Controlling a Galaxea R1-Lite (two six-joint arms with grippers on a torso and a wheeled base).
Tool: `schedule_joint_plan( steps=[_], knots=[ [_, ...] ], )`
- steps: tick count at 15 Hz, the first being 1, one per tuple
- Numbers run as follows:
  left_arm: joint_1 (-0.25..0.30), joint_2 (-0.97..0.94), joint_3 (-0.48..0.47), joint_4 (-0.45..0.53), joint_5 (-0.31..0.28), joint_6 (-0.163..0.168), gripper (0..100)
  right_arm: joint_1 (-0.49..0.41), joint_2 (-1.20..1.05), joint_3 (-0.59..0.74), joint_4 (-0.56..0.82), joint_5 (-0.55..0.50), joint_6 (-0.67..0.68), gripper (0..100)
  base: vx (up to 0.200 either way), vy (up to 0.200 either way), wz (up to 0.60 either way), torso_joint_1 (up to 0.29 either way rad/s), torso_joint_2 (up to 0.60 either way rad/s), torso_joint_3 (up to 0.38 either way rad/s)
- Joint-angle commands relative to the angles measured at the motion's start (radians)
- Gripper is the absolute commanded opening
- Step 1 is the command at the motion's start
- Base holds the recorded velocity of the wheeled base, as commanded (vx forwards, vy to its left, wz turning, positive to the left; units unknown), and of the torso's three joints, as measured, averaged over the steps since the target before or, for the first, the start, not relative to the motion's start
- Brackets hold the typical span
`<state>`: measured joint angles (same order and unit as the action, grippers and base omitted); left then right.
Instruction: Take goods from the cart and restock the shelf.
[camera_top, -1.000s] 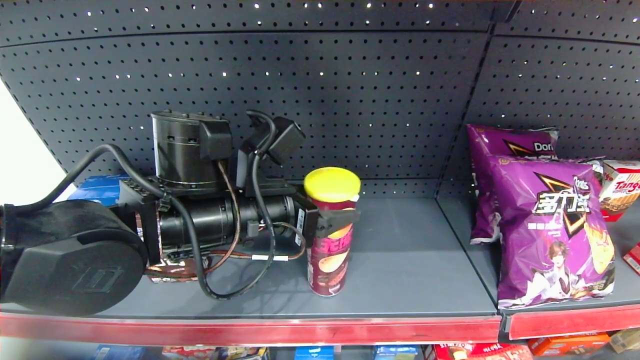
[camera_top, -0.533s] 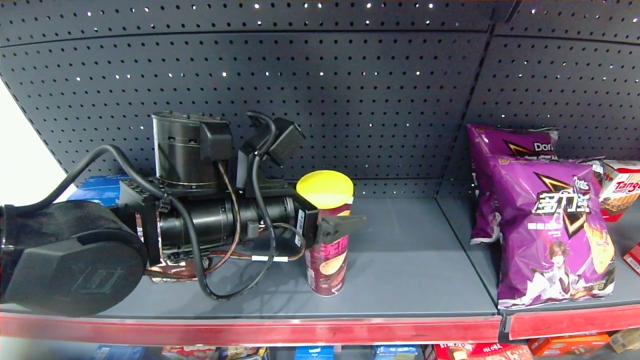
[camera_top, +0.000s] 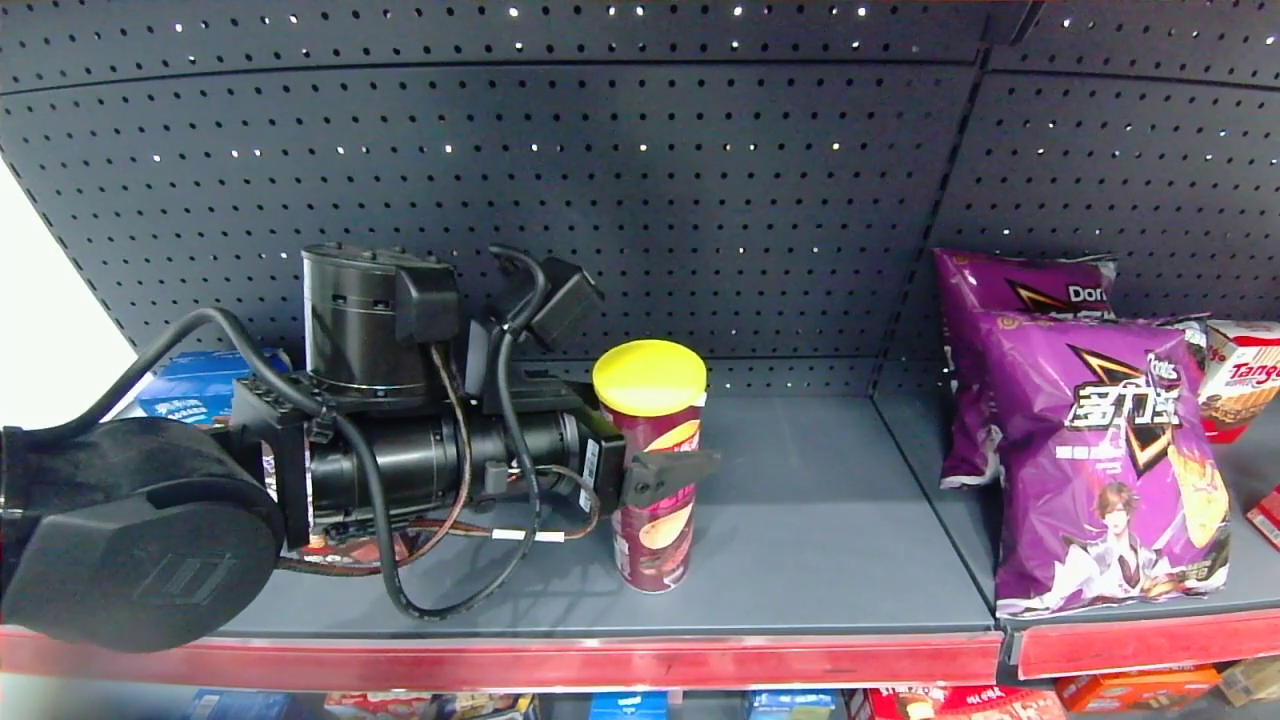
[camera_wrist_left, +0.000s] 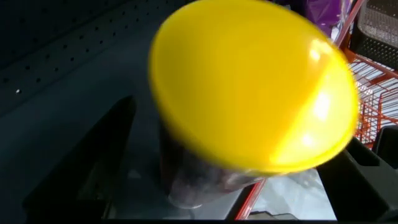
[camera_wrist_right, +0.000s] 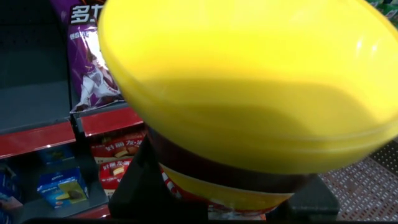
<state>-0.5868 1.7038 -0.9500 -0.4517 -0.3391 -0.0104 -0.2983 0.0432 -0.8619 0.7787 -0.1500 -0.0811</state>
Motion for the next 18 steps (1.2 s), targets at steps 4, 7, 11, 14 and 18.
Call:
schedule_joint_plan(
  steps=[4, 7, 11, 14, 18],
  knots=[
    [0.039, -0.058, 0.053, -0.001, -0.003, 0.0, 100, -0.001, 0.0, 0.0, 0.001, 0.001, 0.0, 0, 0.0, 0.0, 0.0, 0.0, 0.0, 0.0],
    [0.05, -0.09, 0.097, 0.001, -0.001, 0.0, 100, -0.001, 0.0, 0.004, 0.001, 0.003, 0.0, 0, 0.0, 0.0, 0.0, 0.0, 0.0, 0.0],
    [0.084, -0.092, 0.119, 0.008, 0.0, 0.018, 100, -0.001, 0.0, 0.001, -0.001, 0.003, 0.001, 0, 0.0, 0.0, 0.0, 0.0, 0.0, 0.0],
    [0.134, -0.087, 0.119, 0.011, 0.0, 0.04, 100, -0.001, 0.0, 0.001, -0.001, 0.003, 0.001, 0, 0.0, 0.0, 0.0, 0.0, 0.0, 0.0],
    [0.147, -0.087, 0.119, 0.01, 0.0, 0.043, 100, -0.001, 0.0, 0.001, -0.001, 0.003, 0.001, 0, 0.0, 0.0, 0.0, 0.0, 0.0, 0.0]
  ],
)
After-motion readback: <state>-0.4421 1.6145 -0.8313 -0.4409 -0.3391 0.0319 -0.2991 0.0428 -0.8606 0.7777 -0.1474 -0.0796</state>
